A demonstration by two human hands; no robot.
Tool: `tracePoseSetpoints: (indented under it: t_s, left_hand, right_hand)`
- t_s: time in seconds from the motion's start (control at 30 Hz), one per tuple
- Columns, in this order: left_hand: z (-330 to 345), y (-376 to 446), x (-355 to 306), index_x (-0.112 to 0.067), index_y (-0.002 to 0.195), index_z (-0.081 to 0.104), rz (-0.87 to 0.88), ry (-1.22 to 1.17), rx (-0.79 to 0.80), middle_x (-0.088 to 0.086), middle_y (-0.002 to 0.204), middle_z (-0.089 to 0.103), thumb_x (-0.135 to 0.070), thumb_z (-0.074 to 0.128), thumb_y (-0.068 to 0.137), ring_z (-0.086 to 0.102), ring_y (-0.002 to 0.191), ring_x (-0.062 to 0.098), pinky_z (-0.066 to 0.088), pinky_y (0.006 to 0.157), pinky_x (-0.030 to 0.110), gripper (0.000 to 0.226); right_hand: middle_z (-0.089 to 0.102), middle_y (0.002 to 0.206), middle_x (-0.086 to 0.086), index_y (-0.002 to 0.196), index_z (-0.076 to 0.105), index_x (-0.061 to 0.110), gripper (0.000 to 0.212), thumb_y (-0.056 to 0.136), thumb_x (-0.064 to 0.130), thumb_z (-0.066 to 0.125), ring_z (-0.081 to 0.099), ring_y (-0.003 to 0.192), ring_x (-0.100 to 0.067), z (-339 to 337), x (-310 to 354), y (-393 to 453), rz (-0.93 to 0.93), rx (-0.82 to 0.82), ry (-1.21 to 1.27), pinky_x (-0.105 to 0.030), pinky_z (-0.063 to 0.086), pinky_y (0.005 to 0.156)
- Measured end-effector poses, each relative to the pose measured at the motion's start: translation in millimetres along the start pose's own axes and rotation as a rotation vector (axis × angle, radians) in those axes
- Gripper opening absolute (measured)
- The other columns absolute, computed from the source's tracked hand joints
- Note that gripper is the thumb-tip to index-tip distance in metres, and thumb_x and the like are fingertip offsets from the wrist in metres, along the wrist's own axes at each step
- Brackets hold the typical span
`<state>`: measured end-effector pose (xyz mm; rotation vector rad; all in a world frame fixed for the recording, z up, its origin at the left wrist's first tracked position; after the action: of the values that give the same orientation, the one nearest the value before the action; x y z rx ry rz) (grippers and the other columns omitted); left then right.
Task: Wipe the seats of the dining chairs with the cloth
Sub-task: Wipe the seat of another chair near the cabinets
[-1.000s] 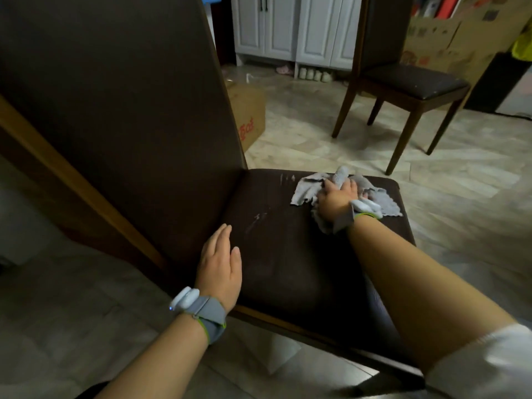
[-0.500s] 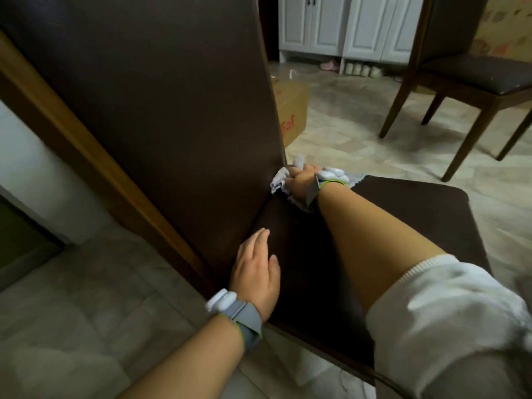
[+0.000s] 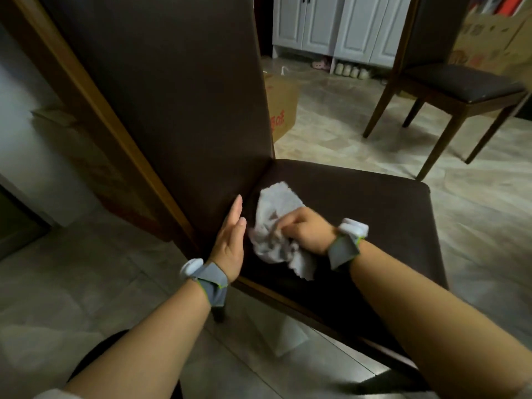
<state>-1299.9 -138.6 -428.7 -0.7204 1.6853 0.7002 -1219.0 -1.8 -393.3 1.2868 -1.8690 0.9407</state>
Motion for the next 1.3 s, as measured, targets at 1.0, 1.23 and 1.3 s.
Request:
tracePoseSetpoints:
  t_s: [1.0,1.23,1.3]
  left_hand:
    - [2.5,4.9,4.8,-0.038,0.148,0.022,-0.153,-0.011,0.048,-0.015,0.155,0.022,-0.060,0.024,0.092,0.020,0.141,-0.001,0.014,0.117,0.026,0.060]
    - [1.6,3.9,1.8,-0.030,0.149,0.021,-0.127,-0.020,0.043,-0.012,0.156,0.021,-0.045,0.022,0.101,0.017,0.142,0.000,0.013,0.118,0.025,0.050]
    - [2.4,4.0,0.6,-0.033,0.149,0.021,-0.149,-0.010,0.053,-0.013,0.156,0.020,-0.045,0.020,0.101,0.018,0.142,0.001,0.013,0.119,0.027,0.050]
  right_hand:
    - [0.031,0.153,-0.007,0.143,0.028,0.033,0.051,0.097,0.055,0.027,0.032,0.139,-0.027,-40.4,-32.5,48.2,0.119,0.080,-0.559,-0.044,0.013,0.114]
    - [0.025,0.157,-0.012,0.141,0.043,0.033,0.047,0.096,0.047,0.042,0.017,0.145,-0.037,-1.9,-11.0,27.1,-0.343,0.107,-0.883,-0.054,0.013,0.116]
    - [0.011,0.160,-0.013,0.147,0.026,0.040,0.054,0.096,0.054,0.034,0.011,0.146,-0.034,-57.3,-32.6,47.5,0.074,-0.127,-0.857,-0.050,0.009,0.117]
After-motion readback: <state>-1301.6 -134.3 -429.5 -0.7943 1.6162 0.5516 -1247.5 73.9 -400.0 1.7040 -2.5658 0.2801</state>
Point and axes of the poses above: each hand's wrist, its own y-axis towards the middle knuckle, its own z-axis out of the palm, x = y × z, the point moved 6 cm from there along y, towards the middle knuckle
